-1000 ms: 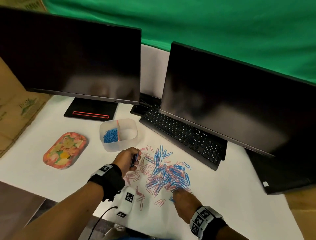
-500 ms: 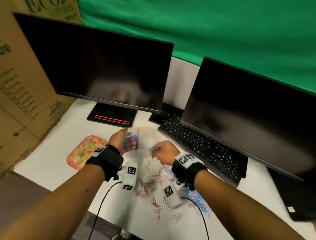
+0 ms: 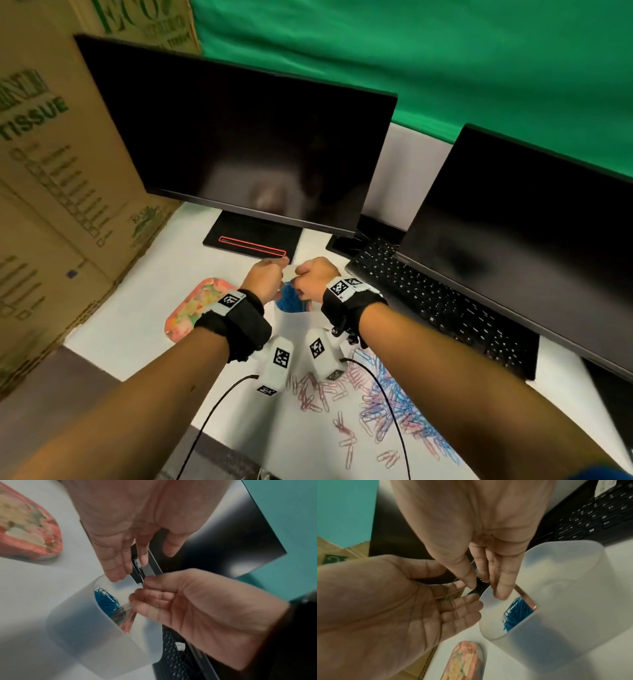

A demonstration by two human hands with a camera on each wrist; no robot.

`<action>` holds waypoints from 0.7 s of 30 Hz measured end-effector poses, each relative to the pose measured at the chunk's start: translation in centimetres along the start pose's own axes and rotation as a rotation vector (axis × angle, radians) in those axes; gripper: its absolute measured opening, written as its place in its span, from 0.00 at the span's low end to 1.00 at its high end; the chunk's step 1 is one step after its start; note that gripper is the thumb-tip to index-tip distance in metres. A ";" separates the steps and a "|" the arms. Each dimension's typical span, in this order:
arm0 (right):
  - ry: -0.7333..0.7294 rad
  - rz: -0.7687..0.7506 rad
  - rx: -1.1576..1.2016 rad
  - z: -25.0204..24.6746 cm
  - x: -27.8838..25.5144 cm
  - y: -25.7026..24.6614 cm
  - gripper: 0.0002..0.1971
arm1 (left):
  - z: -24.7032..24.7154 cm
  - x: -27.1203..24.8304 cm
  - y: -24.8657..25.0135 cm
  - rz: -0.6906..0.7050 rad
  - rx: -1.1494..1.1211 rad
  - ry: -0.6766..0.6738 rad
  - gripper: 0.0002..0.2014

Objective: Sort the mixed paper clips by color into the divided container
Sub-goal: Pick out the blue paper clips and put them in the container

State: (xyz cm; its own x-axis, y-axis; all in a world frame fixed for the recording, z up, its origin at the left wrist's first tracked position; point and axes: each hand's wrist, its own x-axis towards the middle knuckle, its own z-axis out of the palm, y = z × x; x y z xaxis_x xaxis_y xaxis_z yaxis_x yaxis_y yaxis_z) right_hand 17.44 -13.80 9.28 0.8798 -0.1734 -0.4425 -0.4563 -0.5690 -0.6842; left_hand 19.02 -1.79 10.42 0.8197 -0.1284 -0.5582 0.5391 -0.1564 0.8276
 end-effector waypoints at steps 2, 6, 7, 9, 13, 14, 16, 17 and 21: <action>0.064 -0.039 0.024 -0.7 -1.4 0.9 0.14 | 0.4 -0.2 -0.4 0.125 0.106 0.030 0.07; 0.198 -0.036 0.084 -3.3 -5.6 6.1 0.11 | 2.6 -1.6 -2.0 0.347 0.296 -0.064 0.07; 0.208 -0.035 0.047 -4.0 -6.9 8.0 0.10 | 3.5 -2.0 -2.6 0.378 0.338 -0.108 0.08; 0.214 -0.001 -0.027 -5.3 -9.2 11.9 0.10 | 5.4 -3.0 -3.8 0.411 0.452 -0.187 0.08; 0.263 0.127 -0.071 -7.7 -13.5 19.4 0.10 | 9.2 -4.7 -6.7 0.473 0.674 -0.347 0.09; 0.297 0.164 -0.090 -8.3 -14.7 21.3 0.11 | 10.2 -5.2 -7.4 0.483 0.729 -0.381 0.08; 0.367 0.205 -0.123 -8.8 -16.4 24.5 0.11 | 11.6 -5.7 -9.0 0.505 0.854 -0.419 0.07; 0.386 0.213 -0.134 -8.9 -17.1 26.0 0.11 | 12.5 -6.0 -9.7 0.522 0.926 -0.436 0.08; 0.337 0.238 -0.178 -7.8 -19.1 29.6 0.11 | 14.6 -7.0 -12.6 0.536 1.210 -0.512 0.12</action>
State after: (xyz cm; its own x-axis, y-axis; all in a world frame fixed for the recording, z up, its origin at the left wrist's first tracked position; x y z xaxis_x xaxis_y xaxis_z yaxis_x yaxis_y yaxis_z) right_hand -11.86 -33.60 1.97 0.7608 -0.5520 -0.3415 -0.6472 -0.6060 -0.4624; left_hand 3.69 -13.27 3.04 0.5685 -0.7331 -0.3734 -0.5194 -0.6718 0.5281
